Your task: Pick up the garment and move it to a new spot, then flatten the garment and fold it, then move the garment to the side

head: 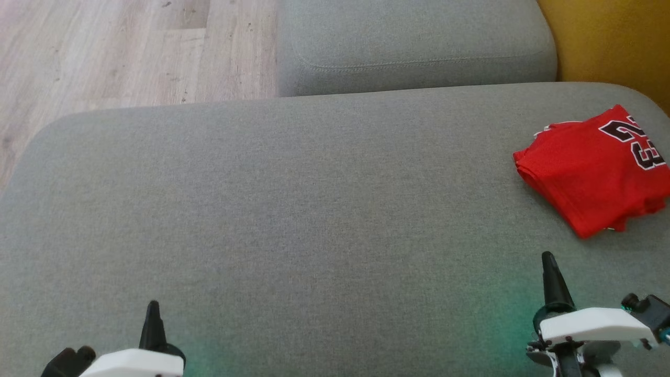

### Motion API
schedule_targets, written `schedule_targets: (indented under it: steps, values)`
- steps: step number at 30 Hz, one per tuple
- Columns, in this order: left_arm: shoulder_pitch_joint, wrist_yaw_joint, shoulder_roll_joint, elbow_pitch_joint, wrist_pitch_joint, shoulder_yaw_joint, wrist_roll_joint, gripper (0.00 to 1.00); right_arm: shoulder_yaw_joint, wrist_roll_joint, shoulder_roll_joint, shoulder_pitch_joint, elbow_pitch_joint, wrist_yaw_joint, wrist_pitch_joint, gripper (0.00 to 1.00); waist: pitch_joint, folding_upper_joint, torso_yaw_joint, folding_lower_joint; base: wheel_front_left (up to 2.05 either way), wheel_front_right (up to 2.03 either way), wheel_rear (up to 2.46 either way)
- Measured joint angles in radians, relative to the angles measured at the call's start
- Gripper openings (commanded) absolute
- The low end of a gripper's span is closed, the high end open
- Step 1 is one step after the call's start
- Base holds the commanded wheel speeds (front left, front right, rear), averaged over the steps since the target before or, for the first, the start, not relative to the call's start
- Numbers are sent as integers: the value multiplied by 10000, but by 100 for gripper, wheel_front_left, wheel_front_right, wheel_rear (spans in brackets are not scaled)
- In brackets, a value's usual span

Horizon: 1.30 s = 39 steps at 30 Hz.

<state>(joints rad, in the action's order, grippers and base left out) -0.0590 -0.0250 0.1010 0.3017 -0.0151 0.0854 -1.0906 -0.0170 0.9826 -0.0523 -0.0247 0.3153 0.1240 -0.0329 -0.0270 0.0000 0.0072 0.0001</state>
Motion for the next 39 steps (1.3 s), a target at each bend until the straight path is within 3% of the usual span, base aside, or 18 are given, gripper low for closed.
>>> schedule_targets:
  steps: [39]
  values:
    - [791,-646,-389,-148,857,-1164,-3519,0,834,4405,-4,551,-192,0,792,0,210,0,-51,0,0,0,0]
